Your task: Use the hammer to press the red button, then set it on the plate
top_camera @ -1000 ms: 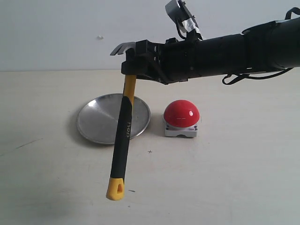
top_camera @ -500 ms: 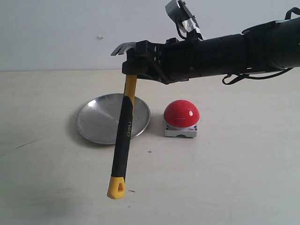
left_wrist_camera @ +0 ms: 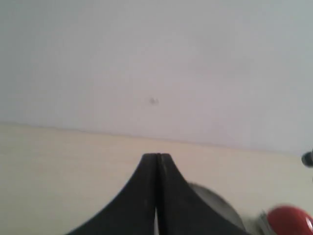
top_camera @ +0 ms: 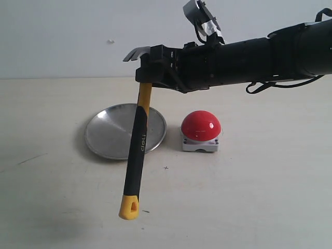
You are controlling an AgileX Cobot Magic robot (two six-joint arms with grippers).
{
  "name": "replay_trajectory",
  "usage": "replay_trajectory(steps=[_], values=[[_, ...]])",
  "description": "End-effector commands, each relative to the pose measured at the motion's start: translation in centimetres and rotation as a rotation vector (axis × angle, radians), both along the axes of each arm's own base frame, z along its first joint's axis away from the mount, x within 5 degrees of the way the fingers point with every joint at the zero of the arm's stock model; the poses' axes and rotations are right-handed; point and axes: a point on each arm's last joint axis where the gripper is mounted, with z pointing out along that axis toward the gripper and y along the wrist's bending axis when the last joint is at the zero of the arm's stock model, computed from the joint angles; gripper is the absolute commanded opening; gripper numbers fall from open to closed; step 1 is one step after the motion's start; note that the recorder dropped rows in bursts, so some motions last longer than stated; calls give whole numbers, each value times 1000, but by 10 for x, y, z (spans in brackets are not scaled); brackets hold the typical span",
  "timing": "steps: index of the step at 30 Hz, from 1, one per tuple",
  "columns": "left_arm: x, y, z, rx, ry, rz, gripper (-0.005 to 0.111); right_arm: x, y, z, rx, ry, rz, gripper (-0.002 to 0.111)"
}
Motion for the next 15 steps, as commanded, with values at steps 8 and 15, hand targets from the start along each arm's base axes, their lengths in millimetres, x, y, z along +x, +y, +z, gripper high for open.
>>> replay_trajectory(steps=[8, 15], values=[[93, -39, -22, -70, 389, -716, 0, 3, 0, 4, 24, -3, -38, 0], [98, -70, -33, 39, 353, -841, 19, 7, -2, 5, 7, -13, -67, 0]])
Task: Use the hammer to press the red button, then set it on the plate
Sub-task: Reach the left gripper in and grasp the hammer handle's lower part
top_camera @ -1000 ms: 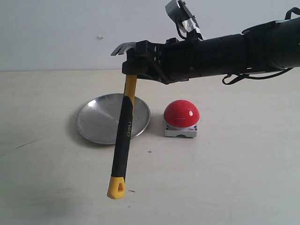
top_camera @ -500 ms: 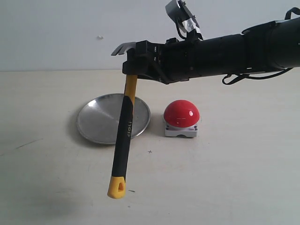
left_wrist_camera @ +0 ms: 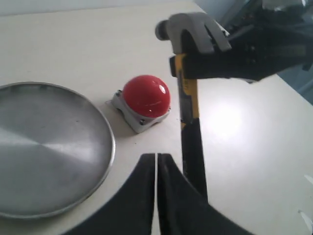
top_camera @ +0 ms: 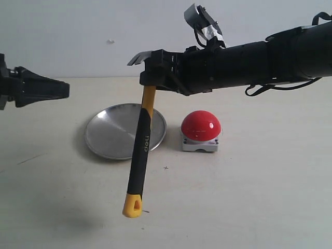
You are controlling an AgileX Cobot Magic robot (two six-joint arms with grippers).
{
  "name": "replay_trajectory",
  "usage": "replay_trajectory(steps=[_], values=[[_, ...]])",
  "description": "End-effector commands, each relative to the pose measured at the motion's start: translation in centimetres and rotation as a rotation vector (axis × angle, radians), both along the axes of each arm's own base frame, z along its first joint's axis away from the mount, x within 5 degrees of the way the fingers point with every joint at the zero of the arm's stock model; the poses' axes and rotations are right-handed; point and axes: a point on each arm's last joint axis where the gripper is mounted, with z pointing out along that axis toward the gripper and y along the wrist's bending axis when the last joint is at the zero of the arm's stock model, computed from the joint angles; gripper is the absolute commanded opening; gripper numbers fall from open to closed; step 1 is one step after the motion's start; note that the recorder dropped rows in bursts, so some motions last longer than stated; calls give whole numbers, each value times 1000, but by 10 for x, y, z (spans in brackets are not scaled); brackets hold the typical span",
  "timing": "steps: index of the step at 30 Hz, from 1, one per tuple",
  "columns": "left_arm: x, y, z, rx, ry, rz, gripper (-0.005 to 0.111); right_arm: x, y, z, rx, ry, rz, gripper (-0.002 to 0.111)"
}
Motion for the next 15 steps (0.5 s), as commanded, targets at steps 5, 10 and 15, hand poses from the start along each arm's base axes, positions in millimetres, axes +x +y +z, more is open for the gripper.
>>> replay_trajectory(steps=[5, 10, 15], values=[[-3, -22, -3, -19, 49, -69, 57, 11, -1, 23, 36, -48, -70, 0], [-7, -40, -8, 8, 68, -85, 66, 14, -2, 27, 39, -49, -96, 0], [-8, -61, -19, 73, 62, -91, 66, 15, -2, 27, 38, -45, -104, 0]])
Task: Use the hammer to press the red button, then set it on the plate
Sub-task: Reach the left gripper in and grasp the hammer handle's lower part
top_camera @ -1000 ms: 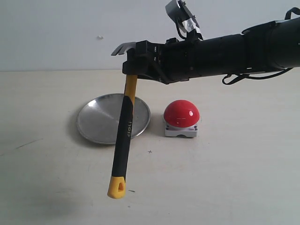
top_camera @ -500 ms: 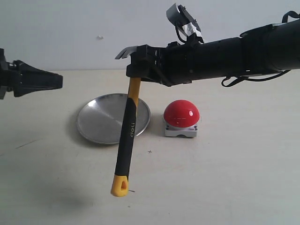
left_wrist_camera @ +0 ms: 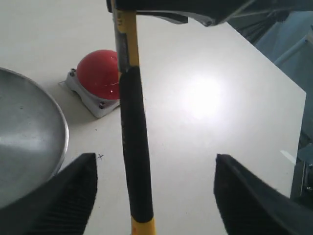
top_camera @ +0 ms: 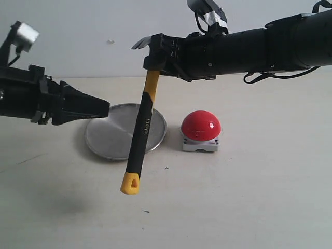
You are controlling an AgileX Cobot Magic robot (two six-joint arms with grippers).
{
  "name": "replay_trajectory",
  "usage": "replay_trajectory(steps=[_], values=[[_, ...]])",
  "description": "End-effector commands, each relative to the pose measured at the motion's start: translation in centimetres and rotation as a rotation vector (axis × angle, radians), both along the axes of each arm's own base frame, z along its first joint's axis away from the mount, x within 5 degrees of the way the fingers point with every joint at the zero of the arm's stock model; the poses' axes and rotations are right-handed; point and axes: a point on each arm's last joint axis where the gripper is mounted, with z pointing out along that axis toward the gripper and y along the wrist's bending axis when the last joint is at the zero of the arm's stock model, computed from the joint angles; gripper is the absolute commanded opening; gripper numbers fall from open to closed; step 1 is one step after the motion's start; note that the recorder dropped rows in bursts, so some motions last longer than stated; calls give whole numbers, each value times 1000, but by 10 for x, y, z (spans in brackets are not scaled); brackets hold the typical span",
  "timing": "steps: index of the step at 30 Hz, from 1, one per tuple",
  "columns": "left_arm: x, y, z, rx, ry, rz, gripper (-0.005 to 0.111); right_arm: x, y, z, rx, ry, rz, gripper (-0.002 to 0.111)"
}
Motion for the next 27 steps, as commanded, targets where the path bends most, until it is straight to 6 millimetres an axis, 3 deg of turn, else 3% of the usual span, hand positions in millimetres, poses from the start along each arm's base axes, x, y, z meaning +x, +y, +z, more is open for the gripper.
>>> replay_trajectory(steps=[1, 9, 14, 21, 27], values=[[3, -20, -17, 81, 4, 34, 66, 0, 2, 14, 57, -20, 2, 0], [15, -30, -56, 121, 125, 86, 66, -2, 3, 15, 70, -19, 19, 0], [15, -42, -62, 67, 96, 37, 66, -2, 3, 15, 71, -19, 21, 0], [12, -74, -70, 139, 64, 1, 66, -2, 3, 15, 71, -19, 21, 0], [14, -77, -92, 171, 123, 4, 66, -2, 3, 15, 69, -19, 19, 0]])
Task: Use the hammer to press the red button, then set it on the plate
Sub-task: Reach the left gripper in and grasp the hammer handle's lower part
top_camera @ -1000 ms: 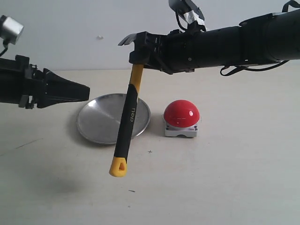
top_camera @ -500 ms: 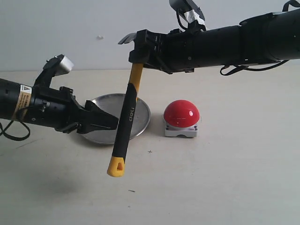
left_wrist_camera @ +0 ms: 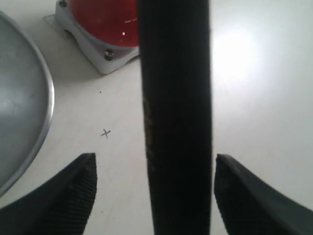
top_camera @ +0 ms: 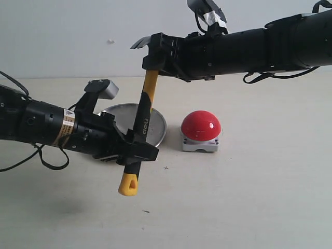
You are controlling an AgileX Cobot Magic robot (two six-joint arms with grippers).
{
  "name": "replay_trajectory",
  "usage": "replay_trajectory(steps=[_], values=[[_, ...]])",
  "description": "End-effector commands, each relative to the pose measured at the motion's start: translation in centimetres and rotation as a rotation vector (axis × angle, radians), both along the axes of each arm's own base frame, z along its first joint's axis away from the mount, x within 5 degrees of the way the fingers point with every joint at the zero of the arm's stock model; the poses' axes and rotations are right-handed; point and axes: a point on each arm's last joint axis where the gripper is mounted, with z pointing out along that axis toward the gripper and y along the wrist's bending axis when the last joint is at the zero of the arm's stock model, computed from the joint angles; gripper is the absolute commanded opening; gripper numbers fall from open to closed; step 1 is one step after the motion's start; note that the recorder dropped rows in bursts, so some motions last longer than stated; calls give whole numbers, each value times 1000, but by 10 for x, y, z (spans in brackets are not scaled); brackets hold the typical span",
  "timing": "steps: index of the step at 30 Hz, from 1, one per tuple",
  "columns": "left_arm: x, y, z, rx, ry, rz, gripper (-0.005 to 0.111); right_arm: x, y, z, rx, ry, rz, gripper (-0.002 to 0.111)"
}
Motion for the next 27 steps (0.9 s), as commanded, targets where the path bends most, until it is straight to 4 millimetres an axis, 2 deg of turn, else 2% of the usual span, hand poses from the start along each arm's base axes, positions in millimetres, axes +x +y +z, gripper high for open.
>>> replay_trajectory(steps=[1, 6, 20, 23, 27], values=[[2, -2, -9, 7, 27, 7, 66, -1, 2, 14, 57, -24, 9, 0], [4, -4, -18, 9, 52, 13, 66, -1, 2, 14, 57, -24, 9, 0], [9, -6, -15, -11, 45, 20, 64, -1, 3, 14, 58, -24, 11, 0], [8, -7, -15, -23, 50, 9, 50, -1, 3, 14, 58, -24, 11, 0], [7, -9, -13, -46, 59, -7, 19, -1, 3, 14, 57, -25, 11, 0]])
